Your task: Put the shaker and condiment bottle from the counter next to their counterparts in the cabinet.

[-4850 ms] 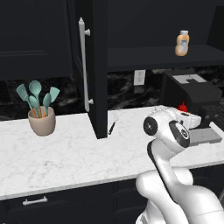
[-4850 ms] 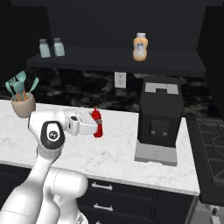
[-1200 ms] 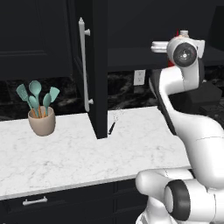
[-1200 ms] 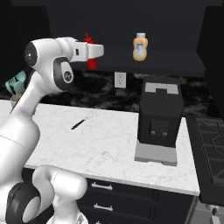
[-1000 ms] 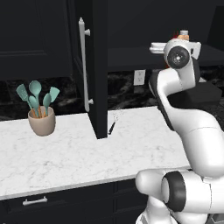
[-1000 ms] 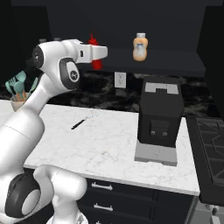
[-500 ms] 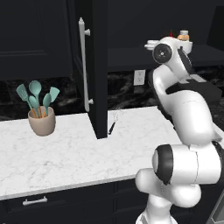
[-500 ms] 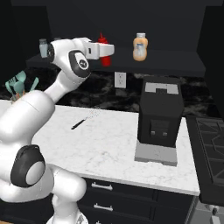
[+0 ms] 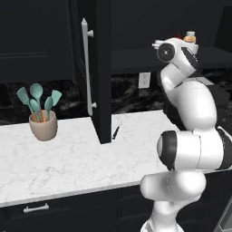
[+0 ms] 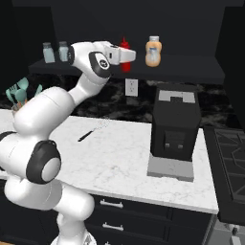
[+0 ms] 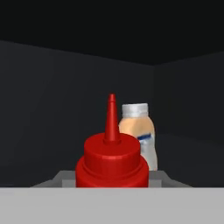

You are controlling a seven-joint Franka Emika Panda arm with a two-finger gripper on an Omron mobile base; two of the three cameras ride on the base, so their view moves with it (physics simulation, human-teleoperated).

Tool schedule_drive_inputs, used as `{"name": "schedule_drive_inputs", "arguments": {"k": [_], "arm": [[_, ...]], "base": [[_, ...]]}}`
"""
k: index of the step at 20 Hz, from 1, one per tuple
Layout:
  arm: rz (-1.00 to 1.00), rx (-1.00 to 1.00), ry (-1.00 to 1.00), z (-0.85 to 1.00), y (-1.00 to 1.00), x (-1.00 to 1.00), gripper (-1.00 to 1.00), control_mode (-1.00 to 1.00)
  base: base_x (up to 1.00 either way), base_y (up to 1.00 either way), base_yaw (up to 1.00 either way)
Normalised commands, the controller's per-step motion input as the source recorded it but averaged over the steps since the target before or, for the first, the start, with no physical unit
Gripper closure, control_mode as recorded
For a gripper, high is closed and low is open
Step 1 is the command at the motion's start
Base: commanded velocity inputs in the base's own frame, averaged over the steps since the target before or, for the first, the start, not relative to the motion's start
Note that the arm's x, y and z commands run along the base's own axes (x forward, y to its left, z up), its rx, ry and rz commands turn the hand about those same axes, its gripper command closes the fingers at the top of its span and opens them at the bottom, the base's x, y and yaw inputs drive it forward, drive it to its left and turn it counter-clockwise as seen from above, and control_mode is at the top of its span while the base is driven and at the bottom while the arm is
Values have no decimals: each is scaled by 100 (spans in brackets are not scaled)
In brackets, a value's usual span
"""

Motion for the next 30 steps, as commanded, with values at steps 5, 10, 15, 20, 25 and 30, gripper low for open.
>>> {"name": "schedule_drive_inputs", "arguments": {"k": [5,10,15,20,25,30], "arm": [[-4,6,0,-2,-6,55,100,-100],[-3,1,0,-15,-2,53,100,-100],[0,0,0,-20,-15,57,100,-100],[0,0,0,-18,-19,56,100,-100],[0,0,0,-26,-14,47,100,-100],[0,0,0,-11,-20,46,100,-100]], "base": [[0,0,0],[0,0,0],[0,0,0],[0,0,0],[0,0,0],[0,0,0]]}}
